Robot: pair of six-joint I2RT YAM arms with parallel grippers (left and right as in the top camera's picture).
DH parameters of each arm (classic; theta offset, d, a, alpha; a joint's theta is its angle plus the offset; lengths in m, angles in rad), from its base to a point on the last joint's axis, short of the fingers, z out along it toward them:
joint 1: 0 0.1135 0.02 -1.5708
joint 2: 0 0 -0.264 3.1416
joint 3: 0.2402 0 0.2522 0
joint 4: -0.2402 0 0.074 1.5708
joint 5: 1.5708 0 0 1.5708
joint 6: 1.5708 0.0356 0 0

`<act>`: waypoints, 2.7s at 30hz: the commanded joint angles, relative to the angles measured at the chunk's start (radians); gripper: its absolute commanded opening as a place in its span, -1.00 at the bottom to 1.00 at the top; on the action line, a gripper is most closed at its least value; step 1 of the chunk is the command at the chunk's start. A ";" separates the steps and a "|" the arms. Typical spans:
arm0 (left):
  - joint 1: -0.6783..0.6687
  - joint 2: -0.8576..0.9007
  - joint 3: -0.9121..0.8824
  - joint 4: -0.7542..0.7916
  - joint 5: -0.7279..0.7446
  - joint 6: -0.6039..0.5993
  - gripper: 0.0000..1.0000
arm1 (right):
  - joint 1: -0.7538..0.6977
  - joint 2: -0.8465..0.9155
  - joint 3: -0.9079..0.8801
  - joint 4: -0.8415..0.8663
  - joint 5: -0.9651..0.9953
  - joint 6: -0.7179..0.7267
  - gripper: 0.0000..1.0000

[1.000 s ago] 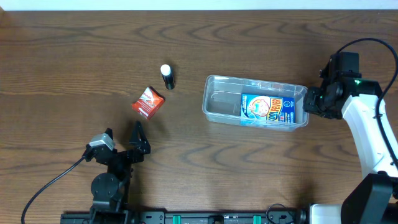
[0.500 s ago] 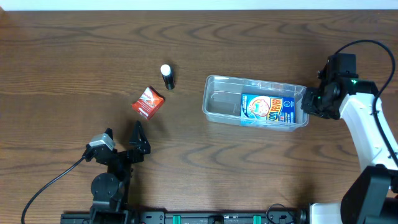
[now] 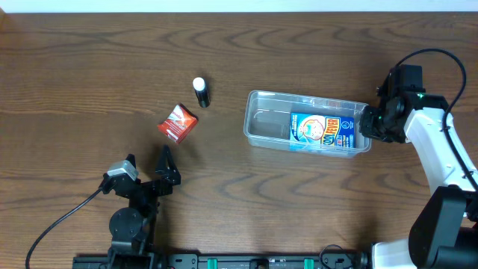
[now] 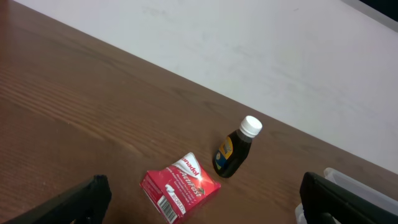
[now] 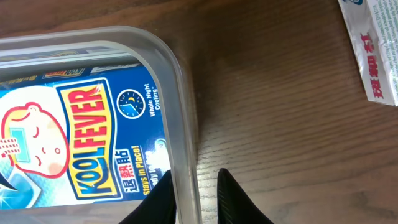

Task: Pack container

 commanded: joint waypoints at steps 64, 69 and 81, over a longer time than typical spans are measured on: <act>0.005 -0.007 -0.021 -0.036 -0.027 0.016 0.96 | 0.032 0.025 -0.007 0.214 -0.108 -0.286 -0.74; 0.005 -0.007 -0.021 -0.036 -0.027 0.016 0.96 | 0.032 0.025 -0.007 0.233 -0.108 -0.312 -0.70; 0.005 -0.007 -0.021 -0.036 -0.027 0.016 0.96 | 0.030 0.023 -0.003 0.305 -0.116 -0.334 -0.63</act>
